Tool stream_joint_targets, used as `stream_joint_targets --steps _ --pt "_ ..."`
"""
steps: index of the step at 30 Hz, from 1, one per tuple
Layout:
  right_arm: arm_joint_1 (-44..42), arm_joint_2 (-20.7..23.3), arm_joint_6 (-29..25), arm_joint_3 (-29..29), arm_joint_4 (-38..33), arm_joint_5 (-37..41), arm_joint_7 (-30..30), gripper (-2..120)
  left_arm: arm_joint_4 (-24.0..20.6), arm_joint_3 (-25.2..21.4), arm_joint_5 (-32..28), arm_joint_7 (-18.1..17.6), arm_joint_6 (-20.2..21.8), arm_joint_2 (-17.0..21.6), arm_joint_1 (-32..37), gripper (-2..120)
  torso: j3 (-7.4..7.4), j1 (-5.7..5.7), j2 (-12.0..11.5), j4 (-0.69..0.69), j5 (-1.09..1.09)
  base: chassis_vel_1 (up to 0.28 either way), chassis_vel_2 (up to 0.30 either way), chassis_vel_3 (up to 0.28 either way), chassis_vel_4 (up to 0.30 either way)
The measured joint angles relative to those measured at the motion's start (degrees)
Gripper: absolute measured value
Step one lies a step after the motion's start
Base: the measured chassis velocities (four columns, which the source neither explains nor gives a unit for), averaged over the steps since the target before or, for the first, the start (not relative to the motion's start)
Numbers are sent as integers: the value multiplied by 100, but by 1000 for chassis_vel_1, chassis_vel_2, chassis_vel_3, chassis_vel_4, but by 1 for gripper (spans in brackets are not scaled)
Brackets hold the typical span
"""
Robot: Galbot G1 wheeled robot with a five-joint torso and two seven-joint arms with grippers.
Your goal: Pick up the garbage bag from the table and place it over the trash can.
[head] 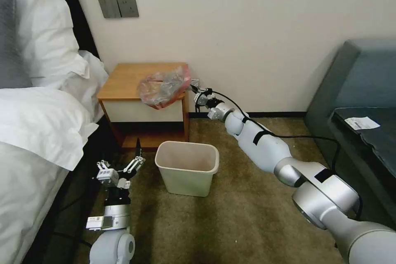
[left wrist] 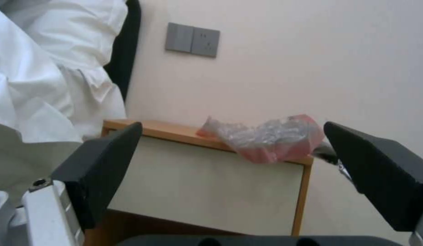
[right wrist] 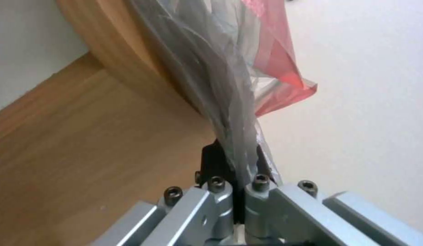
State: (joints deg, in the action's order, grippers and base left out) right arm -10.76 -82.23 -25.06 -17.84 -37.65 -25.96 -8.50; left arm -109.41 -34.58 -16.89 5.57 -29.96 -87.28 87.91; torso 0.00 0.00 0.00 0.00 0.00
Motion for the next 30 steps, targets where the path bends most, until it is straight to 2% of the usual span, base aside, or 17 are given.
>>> stream_joint_targets --steps 17,20,26,30 --pt "-328 194 -309 74 -747 -121 -185 0 108 74 44 -31 7 -42 -56 99 0 0 0 0 -1 0 0 0 0" --pt "-470 184 -650 228 -795 -200 -98 0 136 -6 12 -53 7 -9 -75 99 0 0 0 0 0 0 0 0 0" --pt "-541 227 -860 260 -878 -9 63 0 154 -63 -16 -59 7 26 -96 99 0 0 0 1 0 0 0 0 0" --pt "-728 415 -1067 271 -1240 231 298 0 242 -83 -49 -64 12 40 -161 99 0 0 0 0 0 0 0 0 0"
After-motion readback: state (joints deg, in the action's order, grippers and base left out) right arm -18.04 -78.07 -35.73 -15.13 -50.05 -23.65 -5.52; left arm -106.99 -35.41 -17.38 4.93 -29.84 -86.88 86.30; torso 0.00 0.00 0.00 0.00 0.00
